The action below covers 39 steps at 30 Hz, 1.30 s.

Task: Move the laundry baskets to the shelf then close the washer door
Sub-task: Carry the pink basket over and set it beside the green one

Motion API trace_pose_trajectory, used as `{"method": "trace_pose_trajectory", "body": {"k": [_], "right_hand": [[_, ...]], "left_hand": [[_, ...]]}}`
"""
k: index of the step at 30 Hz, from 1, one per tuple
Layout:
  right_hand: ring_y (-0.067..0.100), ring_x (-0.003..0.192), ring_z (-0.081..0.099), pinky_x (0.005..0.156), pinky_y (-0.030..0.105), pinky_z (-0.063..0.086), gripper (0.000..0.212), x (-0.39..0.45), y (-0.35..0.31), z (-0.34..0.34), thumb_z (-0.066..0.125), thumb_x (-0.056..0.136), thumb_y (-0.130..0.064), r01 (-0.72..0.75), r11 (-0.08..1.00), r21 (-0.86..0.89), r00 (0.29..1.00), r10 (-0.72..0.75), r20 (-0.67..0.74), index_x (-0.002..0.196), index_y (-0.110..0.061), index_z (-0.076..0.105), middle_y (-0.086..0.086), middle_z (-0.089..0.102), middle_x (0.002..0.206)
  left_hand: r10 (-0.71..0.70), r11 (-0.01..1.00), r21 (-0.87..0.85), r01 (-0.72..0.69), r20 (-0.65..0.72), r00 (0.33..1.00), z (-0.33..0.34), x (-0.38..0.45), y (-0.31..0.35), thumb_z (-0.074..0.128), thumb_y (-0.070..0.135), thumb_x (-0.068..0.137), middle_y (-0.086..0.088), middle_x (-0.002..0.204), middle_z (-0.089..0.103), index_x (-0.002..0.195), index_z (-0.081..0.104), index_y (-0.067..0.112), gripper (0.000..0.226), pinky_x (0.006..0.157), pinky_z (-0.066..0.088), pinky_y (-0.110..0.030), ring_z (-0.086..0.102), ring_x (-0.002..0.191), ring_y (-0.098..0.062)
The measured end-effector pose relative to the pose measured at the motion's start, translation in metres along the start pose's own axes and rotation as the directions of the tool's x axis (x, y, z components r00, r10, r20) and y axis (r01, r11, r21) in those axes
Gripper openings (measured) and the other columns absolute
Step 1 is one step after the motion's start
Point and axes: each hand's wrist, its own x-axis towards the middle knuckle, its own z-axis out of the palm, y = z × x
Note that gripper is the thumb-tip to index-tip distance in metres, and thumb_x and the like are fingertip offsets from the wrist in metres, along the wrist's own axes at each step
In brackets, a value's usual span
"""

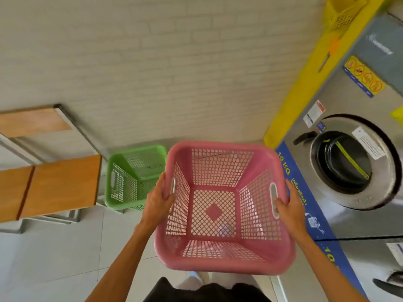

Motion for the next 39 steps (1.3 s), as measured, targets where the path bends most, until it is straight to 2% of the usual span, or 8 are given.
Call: {"method": "trace_pose_trajectory", "body": {"k": [6, 12, 18, 22, 26, 30, 34, 39], "right_hand": [[0.000, 0.082, 0.063, 0.061, 0.012, 0.044, 0.057, 0.107, -0.010, 0.040, 0.061, 0.093, -0.014, -0.008, 1.000, -0.011, 0.997, 0.008, 0.074, 0.144, -0.032, 0.043, -0.014, 0.063, 0.103], [0.021, 0.066, 0.068, 0.051, 0.029, 0.051, 0.061, 0.224, -0.004, 0.097, 0.062, 0.094, -0.021, -0.064, 0.992, -0.104, 0.986, 0.079, 0.150, 0.149, -0.028, 0.036, 0.002, 0.067, 0.084], [0.015, 0.074, 0.070, 0.058, 0.038, 0.060, 0.050, 0.312, 0.032, 0.162, 0.062, 0.093, -0.032, -0.110, 0.982, -0.151, 0.975, 0.136, 0.177, 0.140, -0.025, 0.045, -0.002, 0.070, 0.097], [-0.003, 0.071, 0.058, 0.053, 0.014, 0.044, 0.047, 0.359, 0.077, 0.217, 0.059, 0.094, -0.010, -0.124, 0.975, -0.184, 0.975, 0.154, 0.159, 0.140, -0.014, 0.046, 0.001, 0.065, 0.100], [0.000, 0.068, 0.056, 0.050, 0.017, 0.041, 0.049, 0.398, 0.121, 0.265, 0.057, 0.097, -0.011, -0.110, 0.968, -0.225, 0.975, 0.149, 0.162, 0.143, -0.015, 0.042, 0.006, 0.065, 0.099], [0.010, 0.067, 0.062, 0.041, 0.009, 0.045, 0.045, 0.424, 0.146, 0.304, 0.051, 0.100, -0.009, -0.074, 0.976, -0.202, 0.970, 0.118, 0.214, 0.143, -0.014, 0.039, -0.012, 0.059, 0.084], [0.012, 0.065, 0.067, 0.041, 0.016, 0.050, 0.045, 0.447, 0.175, 0.336, 0.048, 0.102, -0.015, -0.081, 0.975, -0.206, 0.961, 0.131, 0.242, 0.144, -0.025, 0.036, -0.003, 0.066, 0.094], [0.012, 0.072, 0.069, 0.050, 0.023, 0.057, 0.048, 0.465, 0.194, 0.361, 0.046, 0.102, -0.013, -0.070, 0.971, -0.227, 0.952, 0.133, 0.274, 0.146, -0.027, 0.032, 0.001, 0.065, 0.103]], "left_hand": [[-0.093, 0.996, -0.009, 0.093, 0.008, 0.996, 0.013, 0.079, -0.006, 0.073, 0.029, 0.087, -0.005, 0.097, 0.072, 0.157, 0.021, 0.028, 0.088, 0.076, 0.061, -0.046, 0.071, 0.073, -0.018], [-0.211, 0.977, 0.008, 0.211, -0.042, 0.977, 0.051, 0.158, -0.024, 0.073, 0.023, 0.087, 0.005, 0.071, 0.066, 0.158, 0.016, 0.032, 0.092, 0.062, 0.062, -0.041, 0.065, 0.054, -0.011], [-0.327, 0.945, -0.015, 0.327, -0.078, 0.942, 0.106, 0.230, -0.055, 0.070, 0.012, 0.085, 0.004, 0.072, 0.065, 0.158, 0.019, 0.024, 0.089, 0.044, 0.041, -0.009, 0.061, 0.058, -0.009], [-0.362, 0.931, 0.005, 0.364, -0.081, 0.929, 0.163, 0.279, -0.110, 0.069, 0.011, 0.085, -0.001, 0.065, 0.066, 0.157, 0.019, 0.030, 0.090, 0.043, 0.045, -0.018, 0.063, 0.053, -0.017], [-0.353, 0.936, -0.022, 0.352, -0.079, 0.932, 0.213, 0.324, -0.159, 0.068, 0.008, 0.085, 0.006, 0.056, 0.056, 0.158, 0.018, 0.029, 0.091, 0.042, 0.045, -0.020, 0.054, 0.044, -0.012], [-0.352, 0.936, -0.018, 0.351, -0.076, 0.933, 0.246, 0.356, -0.190, 0.068, 0.011, 0.086, 0.004, 0.069, 0.065, 0.158, 0.015, 0.030, 0.091, 0.048, 0.051, -0.021, 0.062, 0.054, -0.012], [-0.375, 0.927, -0.025, 0.374, -0.056, 0.925, 0.272, 0.382, -0.216, 0.065, 0.011, 0.086, 0.003, 0.070, 0.066, 0.157, 0.010, 0.038, 0.094, 0.054, 0.059, -0.039, 0.064, 0.054, -0.014], [-0.389, 0.921, -0.029, 0.388, -0.080, 0.918, 0.286, 0.399, -0.236, 0.061, 0.007, 0.085, 0.003, 0.066, 0.066, 0.157, 0.011, 0.039, 0.092, 0.046, 0.058, -0.041, 0.064, 0.047, -0.017]]}}
